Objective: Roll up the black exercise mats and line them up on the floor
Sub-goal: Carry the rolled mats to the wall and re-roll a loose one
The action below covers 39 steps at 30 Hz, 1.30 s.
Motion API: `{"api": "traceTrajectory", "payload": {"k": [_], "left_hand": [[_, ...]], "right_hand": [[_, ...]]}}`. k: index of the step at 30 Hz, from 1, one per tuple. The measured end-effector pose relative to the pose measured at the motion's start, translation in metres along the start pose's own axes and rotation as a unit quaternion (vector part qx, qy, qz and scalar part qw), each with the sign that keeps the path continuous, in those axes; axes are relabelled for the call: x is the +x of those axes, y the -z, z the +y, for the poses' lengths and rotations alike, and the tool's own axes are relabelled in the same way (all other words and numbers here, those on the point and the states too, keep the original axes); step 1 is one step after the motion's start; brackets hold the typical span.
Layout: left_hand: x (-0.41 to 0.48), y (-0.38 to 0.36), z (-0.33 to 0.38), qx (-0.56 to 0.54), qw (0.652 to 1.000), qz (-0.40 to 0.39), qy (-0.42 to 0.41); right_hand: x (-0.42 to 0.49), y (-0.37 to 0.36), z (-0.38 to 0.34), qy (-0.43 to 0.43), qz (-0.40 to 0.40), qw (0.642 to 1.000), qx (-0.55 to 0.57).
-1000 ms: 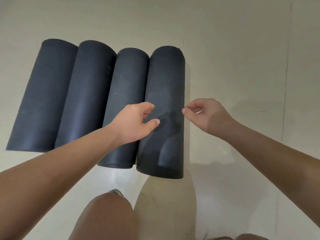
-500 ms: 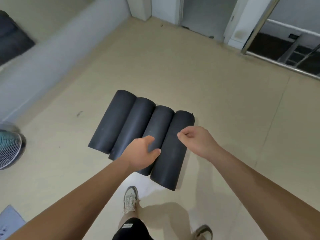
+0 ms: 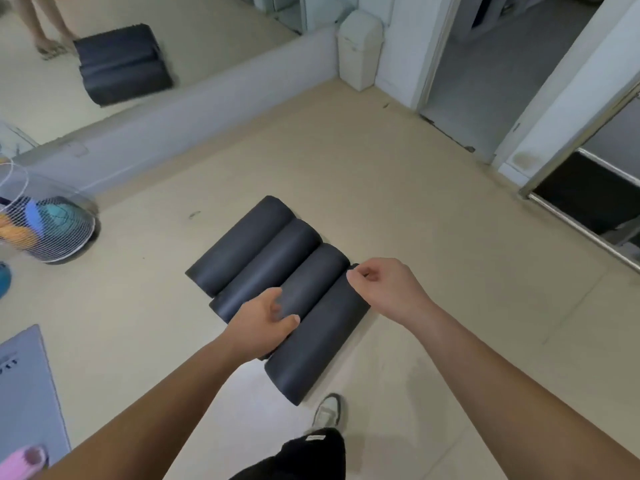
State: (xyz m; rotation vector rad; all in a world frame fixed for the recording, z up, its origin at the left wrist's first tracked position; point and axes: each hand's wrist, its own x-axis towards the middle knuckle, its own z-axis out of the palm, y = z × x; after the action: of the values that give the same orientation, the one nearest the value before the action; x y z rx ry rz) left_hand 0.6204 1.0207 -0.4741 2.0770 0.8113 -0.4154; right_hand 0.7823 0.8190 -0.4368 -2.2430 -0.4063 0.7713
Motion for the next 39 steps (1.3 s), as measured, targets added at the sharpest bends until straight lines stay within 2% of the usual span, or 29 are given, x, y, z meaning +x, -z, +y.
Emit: {"api": "traceTrajectory", "payload": {"k": [6, 11, 16, 20, 24, 30, 33, 39], "left_hand": [[0.084, -0.028, 0.053, -0.046, 0.997, 0.045, 0.038], [0.188, -0.042, 0.152, -0.090, 0.993, 0.051, 0.047], [0.257, -0.048, 0.245, -0.108, 0.989, 0.066, 0.082], [0.345, -0.048, 0.303, -0.157, 0.977, 0.101, 0.106], [0.410, -0.062, 0.344, -0.216, 0.952, 0.146, 0.163], [0.459, -0.046, 0.400, -0.288, 0.900, 0.204, 0.255], [0.487, -0.021, 0.396, -0.307, 0.874, 0.250, 0.282], [0.563, 0.046, 0.377, -0.351, 0.830, 0.284, 0.327]], "right_hand": [[0.094, 0.055, 0.021, 0.018, -0.045, 0.996, -0.076], [0.196, 0.154, 0.031, 0.034, -0.050, 0.987, -0.150], [0.290, 0.254, 0.027, 0.044, -0.070, 0.985, -0.153], [0.405, 0.319, 0.022, 0.098, -0.062, 0.981, -0.153], [0.498, 0.356, 0.018, 0.146, -0.124, 0.971, -0.146], [0.597, 0.367, -0.023, 0.190, -0.246, 0.929, -0.201], [0.649, 0.344, -0.062, 0.223, -0.286, 0.906, -0.219], [0.752, 0.291, -0.134, 0.247, -0.344, 0.867, -0.261]]}}
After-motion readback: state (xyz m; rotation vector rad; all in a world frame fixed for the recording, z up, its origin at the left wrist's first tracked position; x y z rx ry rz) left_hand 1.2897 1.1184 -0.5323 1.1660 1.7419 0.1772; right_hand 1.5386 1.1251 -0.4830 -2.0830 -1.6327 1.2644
